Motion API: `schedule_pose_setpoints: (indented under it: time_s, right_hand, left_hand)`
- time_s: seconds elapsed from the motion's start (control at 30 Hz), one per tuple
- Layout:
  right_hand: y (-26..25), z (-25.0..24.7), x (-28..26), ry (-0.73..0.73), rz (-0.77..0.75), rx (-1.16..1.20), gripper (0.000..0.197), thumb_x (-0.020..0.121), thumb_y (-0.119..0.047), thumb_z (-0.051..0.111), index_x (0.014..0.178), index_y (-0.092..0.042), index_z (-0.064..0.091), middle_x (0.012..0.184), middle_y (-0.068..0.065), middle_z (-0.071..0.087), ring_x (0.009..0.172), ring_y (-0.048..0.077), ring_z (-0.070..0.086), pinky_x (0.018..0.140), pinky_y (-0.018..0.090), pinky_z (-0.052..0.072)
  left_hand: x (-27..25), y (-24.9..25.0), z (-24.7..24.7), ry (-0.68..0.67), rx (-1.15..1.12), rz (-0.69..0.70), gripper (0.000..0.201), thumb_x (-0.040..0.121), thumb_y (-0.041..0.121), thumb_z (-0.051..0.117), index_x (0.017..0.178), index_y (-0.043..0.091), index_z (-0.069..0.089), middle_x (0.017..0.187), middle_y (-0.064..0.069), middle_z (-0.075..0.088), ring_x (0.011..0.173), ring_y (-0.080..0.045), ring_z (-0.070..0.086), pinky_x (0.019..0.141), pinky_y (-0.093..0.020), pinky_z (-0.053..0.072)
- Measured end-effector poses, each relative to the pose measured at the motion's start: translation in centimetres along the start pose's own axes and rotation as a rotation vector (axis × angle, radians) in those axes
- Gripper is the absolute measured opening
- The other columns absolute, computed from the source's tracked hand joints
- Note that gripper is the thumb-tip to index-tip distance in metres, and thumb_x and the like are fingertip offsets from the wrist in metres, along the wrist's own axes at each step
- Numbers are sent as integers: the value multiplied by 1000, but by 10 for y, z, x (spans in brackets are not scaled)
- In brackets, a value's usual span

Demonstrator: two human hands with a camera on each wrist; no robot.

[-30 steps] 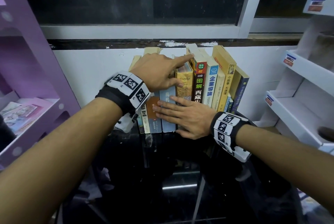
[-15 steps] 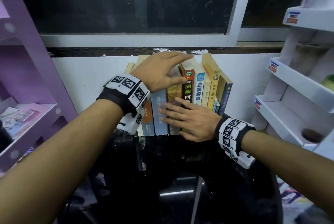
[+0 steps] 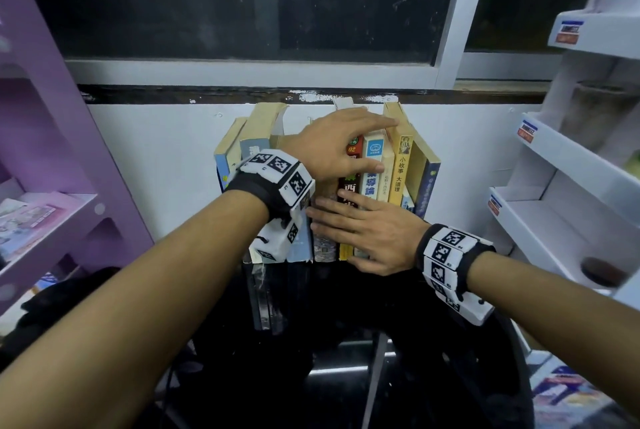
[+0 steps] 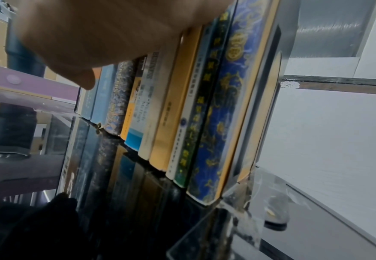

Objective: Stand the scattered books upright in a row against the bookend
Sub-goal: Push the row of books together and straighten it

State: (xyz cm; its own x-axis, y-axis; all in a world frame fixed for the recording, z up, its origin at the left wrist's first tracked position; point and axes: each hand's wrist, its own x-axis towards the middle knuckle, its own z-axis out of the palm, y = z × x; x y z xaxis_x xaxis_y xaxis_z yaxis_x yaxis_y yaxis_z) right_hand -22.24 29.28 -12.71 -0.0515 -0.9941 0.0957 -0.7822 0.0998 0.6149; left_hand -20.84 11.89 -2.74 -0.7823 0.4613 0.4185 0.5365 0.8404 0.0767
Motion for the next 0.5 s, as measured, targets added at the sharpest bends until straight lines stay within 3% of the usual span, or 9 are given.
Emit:
schedule_pose_setpoints:
  time_s: [0.13, 0.3, 0.5]
  right_hand:
    - [1, 2, 3, -8, 3, 5, 76, 92, -46, 40, 154, -8, 19, 162, 11, 8, 150, 25, 1, 122, 46, 2]
    - [4, 5, 6, 1, 0, 16, 77, 91, -47, 41, 154, -7, 18, 162, 11, 9, 150, 24, 1, 122, 45, 1]
    - [4, 7, 7, 9, -1, 11, 78, 91, -47, 42, 153, -7, 19, 162, 11, 10, 150, 24, 2, 122, 45, 0]
  left_hand:
    - [0, -3, -1, 7, 2, 37, 71, 84, 50, 62, 146, 30, 34, 142, -1, 47, 132, -20, 40, 110, -42, 34]
    - [-1, -3, -1, -15, 14, 18, 73, 86, 40, 66, 149, 29, 30, 152, -1, 37, 143, -21, 27, 116, -43, 26]
    - [-2, -3, -4, -25, 20, 17, 72, 87, 39, 65, 149, 29, 30, 151, -3, 39, 145, -21, 25, 116, -39, 24]
